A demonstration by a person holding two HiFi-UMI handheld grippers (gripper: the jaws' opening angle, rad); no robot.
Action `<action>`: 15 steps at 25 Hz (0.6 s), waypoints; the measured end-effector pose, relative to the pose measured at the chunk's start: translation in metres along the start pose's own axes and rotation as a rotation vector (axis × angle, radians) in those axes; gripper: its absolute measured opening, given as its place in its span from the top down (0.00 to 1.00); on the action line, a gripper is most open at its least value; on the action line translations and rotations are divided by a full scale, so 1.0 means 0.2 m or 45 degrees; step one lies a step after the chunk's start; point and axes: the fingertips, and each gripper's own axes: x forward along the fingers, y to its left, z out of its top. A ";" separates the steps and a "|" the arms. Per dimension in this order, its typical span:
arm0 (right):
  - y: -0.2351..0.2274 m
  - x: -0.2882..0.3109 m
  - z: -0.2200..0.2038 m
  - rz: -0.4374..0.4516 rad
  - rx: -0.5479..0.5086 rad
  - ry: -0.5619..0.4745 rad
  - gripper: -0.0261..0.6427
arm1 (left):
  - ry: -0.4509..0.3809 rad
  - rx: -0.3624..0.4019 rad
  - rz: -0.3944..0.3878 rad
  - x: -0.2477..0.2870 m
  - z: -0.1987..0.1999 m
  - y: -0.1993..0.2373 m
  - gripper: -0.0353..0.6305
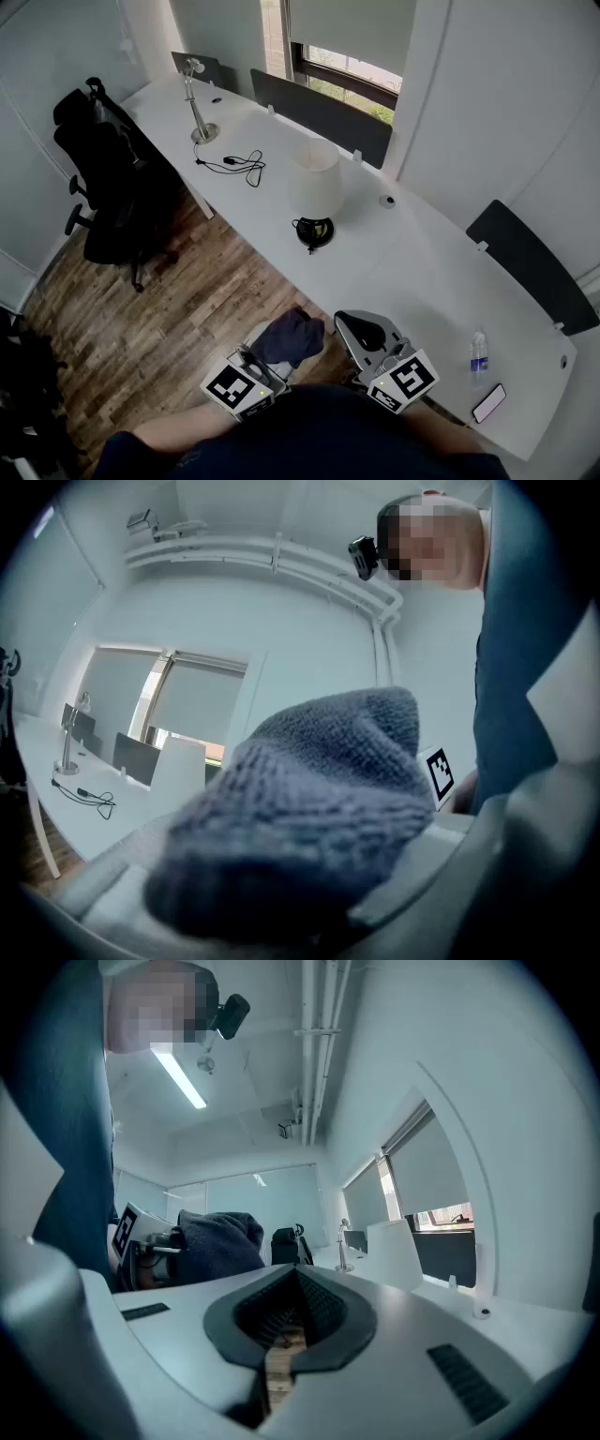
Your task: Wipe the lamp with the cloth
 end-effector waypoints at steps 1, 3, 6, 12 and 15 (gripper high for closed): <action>0.00 0.00 0.00 0.003 -0.005 0.000 0.96 | 0.002 0.006 -0.001 0.01 0.01 0.00 0.88; -0.02 -0.01 0.00 0.008 -0.013 0.000 0.96 | 0.001 0.018 -0.002 0.02 0.02 0.00 0.88; -0.04 -0.02 -0.01 0.014 -0.007 0.005 0.96 | -0.037 0.023 -0.014 0.06 0.06 -0.01 0.88; -0.09 -0.02 -0.04 0.049 0.004 0.029 0.96 | -0.015 -0.001 0.010 0.12 0.01 0.00 0.88; -0.13 -0.03 -0.03 0.073 0.018 0.009 0.96 | -0.010 -0.018 0.034 0.18 0.01 0.01 0.88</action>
